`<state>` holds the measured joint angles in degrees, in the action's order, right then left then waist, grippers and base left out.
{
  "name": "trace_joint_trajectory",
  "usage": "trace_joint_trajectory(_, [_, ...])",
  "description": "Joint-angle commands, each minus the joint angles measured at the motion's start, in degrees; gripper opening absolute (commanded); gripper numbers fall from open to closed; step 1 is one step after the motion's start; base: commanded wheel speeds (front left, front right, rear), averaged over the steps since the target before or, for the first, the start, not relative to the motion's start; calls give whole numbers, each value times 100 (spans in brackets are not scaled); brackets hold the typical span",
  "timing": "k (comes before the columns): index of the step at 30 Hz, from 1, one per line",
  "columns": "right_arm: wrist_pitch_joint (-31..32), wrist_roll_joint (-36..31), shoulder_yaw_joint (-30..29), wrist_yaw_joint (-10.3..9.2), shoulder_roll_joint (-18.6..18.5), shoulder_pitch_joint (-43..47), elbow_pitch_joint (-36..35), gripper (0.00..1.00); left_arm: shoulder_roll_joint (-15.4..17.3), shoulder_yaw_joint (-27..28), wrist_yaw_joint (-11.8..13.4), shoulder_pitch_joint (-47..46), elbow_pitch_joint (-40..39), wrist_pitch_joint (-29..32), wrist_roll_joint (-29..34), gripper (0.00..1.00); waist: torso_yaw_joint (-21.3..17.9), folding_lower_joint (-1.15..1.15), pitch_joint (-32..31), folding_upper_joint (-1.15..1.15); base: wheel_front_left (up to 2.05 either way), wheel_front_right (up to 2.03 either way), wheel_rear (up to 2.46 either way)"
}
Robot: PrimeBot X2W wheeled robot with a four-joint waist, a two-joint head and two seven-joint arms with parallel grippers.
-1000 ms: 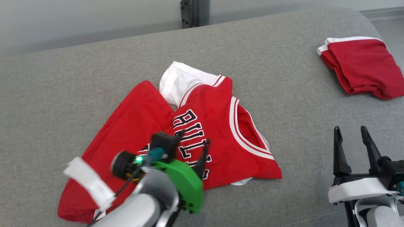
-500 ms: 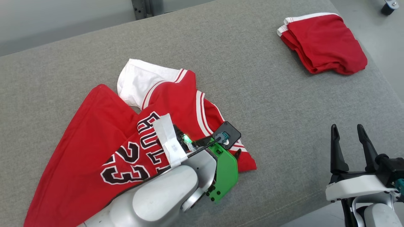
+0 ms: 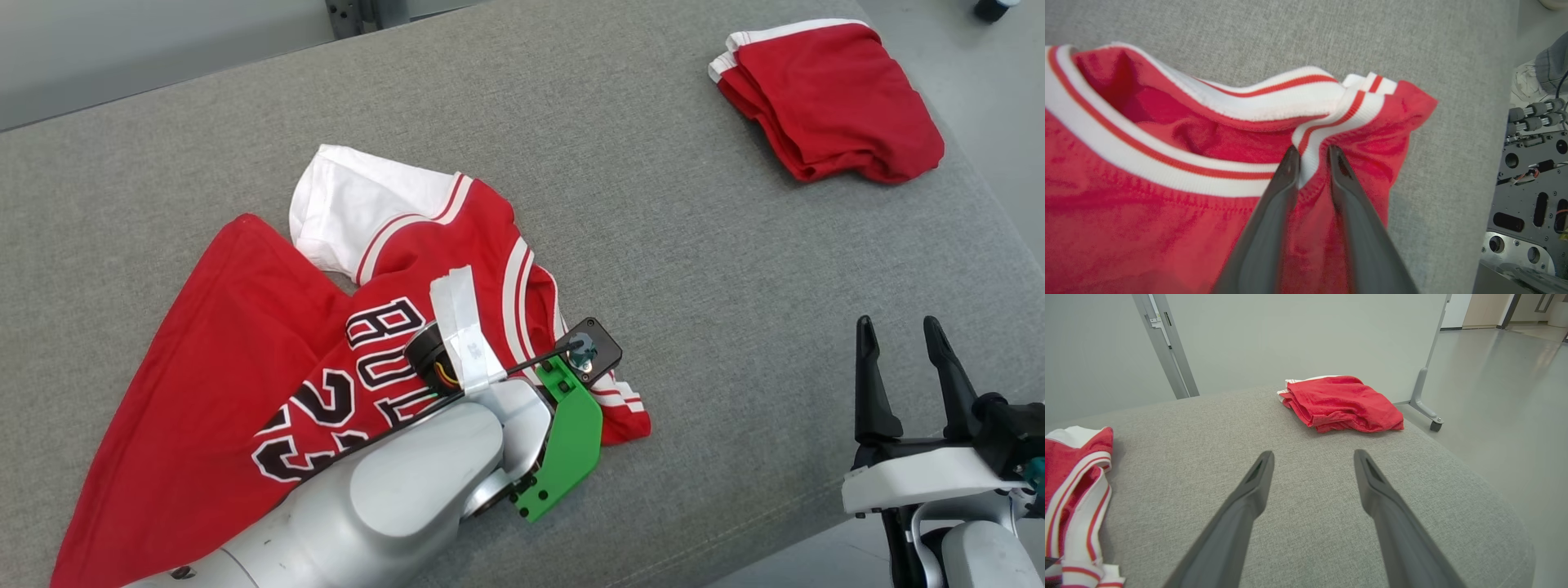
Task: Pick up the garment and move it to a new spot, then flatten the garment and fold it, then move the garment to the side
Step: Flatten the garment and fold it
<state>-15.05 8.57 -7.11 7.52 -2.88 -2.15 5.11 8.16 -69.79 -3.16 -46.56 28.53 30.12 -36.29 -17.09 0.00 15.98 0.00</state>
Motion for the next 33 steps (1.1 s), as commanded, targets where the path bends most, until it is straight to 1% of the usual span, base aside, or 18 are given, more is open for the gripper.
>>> trace_joint_trajectory(1, [-18, 24, -36, -6, -8, -16, 10, 100, 28, -15, -39, -8, 81, -50, -30, 0, 18, 0, -8, 0, 0, 0, 0])
trace_joint_trajectory(3, [-18, 24, -74, -6, -6, 26, 14, 100, 3, 35, -46, 4, 99, -166, -66, 0, 56, 0, -16, 0, 0, 0, 0])
trace_joint_trajectory(6, [-18, 3, -154, -6, -8, 87, 20, 100, -38, 222, 101, -41, 61, -456, -111, 0, 144, 0, -48, 0, 0, 0, 0])
trace_joint_trajectory(10, [-18, -69, -196, -6, -8, 50, 19, 100, -20, 607, 404, -72, 19, -889, -196, 0, 248, 0, -79, 0, 0, 0, 0])
trace_joint_trajectory(13, [-18, -111, -221, -6, -7, 43, -5, 100, -14, 917, 493, 24, -45, -1123, -450, 0, 328, 0, -103, 0, 0, 0, 0])
trace_joint_trajectory(15, [-18, -134, -224, -6, -8, 42, -13, 100, 51, 1116, 586, 35, -44, -1283, -571, 0, 366, 0, -102, 0, 0, 0, 0])
trace_joint_trajectory(19, [-18, -177, -223, -6, -7, 30, -34, 100, 164, 1461, 835, 96, 167, -1557, -693, 0, 414, 0, -88, 0, 0, 0, 0])
trace_joint_trajectory(23, [-18, -211, -179, -6, -8, 7, -38, 100, 282, 1699, 1136, 74, 656, -1966, -623, 0, 410, 0, -46, 0, 0, 0, 0])
trace_joint_trajectory(24, [-18, -213, -174, -6, -8, -5, -34, 100, 292, 1741, 1205, 80, 799, -2069, -609, 23, 404, 0, -34, 0, 0, 0, 0])
trace_joint_trajectory(25, [-18, -213, -168, -6, -8, -11, -27, 100, 295, 1784, 1266, 87, 943, -2185, -588, 31, 396, 0, -25, 0, 0, 0, 0])
trace_joint_trajectory(26, [-18, -212, -167, -6, -8, -10, -20, 100, 295, 1810, 1314, 100, 1088, -2279, -570, 100, 390, 0, -19, 0, 0, 0, 0])
trace_joint_trajectory(30, [-18, -205, -194, -6, -8, 44, -4, 100, 307, 1958, 1508, 148, 1410, -2739, -564, 100, 372, 0, -35, 0, 0, 0, 0])
trace_joint_trajectory(31, [-18, -205, -206, -6, -8, 66, -4, 100, 339, 1984, 1524, 167, 1427, -2807, -568, 100, 371, 0, -50, 0, 0, 0, 0])
trace_joint_trajectory(33, [-18, -199, -237, -6, -8, 114, -6, 100, 440, 2098, 1650, 187, 1368, -2992, -582, 100, 375, 0, -84, 0, 0, 0, 0])
